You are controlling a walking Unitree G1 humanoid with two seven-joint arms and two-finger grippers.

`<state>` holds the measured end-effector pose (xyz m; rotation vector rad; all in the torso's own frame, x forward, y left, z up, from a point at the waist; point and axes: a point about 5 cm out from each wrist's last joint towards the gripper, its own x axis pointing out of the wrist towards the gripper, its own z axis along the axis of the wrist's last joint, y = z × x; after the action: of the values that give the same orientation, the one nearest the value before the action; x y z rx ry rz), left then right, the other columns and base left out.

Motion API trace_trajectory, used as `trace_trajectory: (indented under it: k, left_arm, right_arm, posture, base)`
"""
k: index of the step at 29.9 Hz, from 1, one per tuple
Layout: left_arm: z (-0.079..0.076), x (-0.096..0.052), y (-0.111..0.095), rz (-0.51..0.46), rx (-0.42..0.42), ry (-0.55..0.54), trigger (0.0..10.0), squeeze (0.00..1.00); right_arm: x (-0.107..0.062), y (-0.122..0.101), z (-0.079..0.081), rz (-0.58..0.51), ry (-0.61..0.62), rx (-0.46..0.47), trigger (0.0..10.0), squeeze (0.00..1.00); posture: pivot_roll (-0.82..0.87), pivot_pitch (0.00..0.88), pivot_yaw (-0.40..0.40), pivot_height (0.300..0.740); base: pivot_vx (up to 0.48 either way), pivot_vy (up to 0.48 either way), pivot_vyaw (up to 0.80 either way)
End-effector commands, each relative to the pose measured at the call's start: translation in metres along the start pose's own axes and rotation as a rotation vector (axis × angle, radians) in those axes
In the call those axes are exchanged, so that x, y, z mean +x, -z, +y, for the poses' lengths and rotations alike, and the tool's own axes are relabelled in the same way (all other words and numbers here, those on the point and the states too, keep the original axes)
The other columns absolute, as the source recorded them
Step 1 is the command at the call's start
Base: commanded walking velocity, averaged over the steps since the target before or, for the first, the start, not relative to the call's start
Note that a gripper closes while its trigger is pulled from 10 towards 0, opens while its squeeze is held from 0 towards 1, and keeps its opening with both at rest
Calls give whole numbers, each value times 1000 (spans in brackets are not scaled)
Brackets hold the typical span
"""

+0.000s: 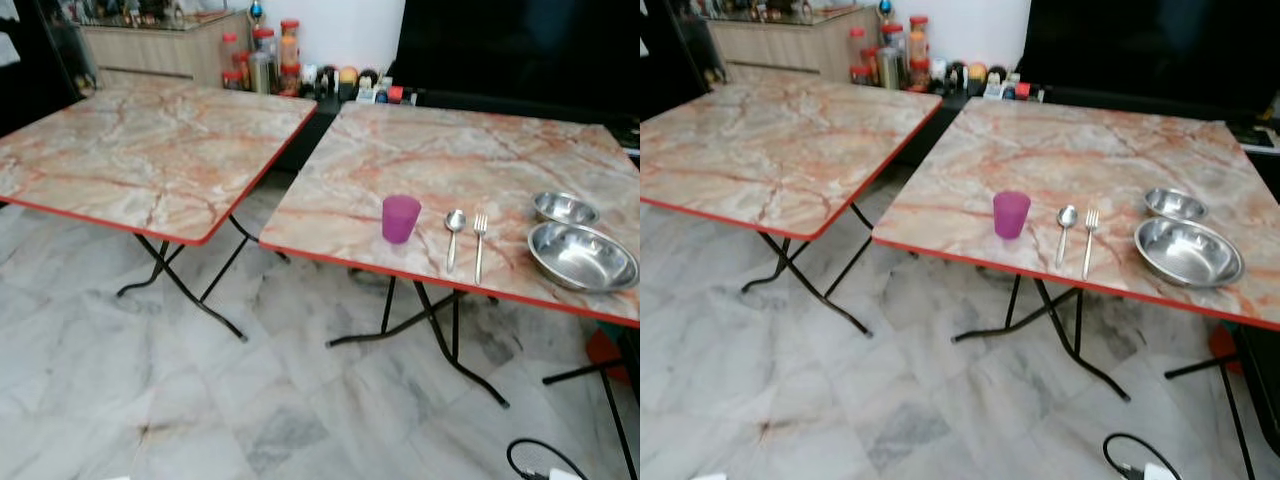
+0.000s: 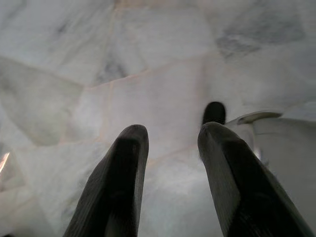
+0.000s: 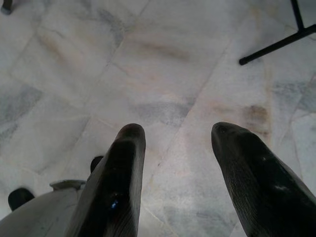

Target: Setting the table

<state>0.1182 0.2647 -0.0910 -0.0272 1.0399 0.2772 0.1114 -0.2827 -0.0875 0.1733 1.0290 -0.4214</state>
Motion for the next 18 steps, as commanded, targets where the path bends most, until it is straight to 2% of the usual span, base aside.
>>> trace_trajectory:
  k: [1, 4, 7, 9, 12, 16, 18]
  left_arm:
    - [-7, 2, -5, -18, -2, 6, 10000, 0]
    - [-9, 2, -4, -15, -1, 8, 10000, 0]
    - [1, 0, -2, -12, -6, -1, 10000, 0]
    - [17, -2, -3, -13, -10, -17, 10000, 0]
    - [26, -4, -5, -16, -14, -28, 10000, 0]
    - [36, -5, -11, -27, -12, -36, 10000, 0]
    - [33, -4, -14, -30, -10, -32, 10000, 0]
  right_arm:
    - [0, -3, 1, -9, -3, 19, 10000, 0]
    - [1, -3, 0, -6, -2, 6, 10000, 0]
    - [0, -4, 0, -19, 1, 12, 10000, 0]
    - [0, -4, 0, -16, 1, 9, 10000, 0]
    - [0, -4, 0, -17, -2, 6, 10000, 0]
    - [0, -3, 0, -14, -1, 4, 10000, 0]
    - [0, -3, 0, -14, -1, 2, 10000, 0]
  posture:
    - [-12, 0, -39, 732]
    - [-15, 0, -40, 732]
    - [-13, 0, -42, 732]
    - [-10, 0, -42, 732]
    - [-10, 0, -43, 732]
    - [-12, 0, -40, 732]
    - [-11, 0, -40, 732]
  base:
    - [262, 0, -644]
    - [260, 0, -740]
    - [256, 0, 0]
    - [255, 0, 0]
    - [256, 0, 0]
    - [258, 0, 0]
    - [255, 0, 0]
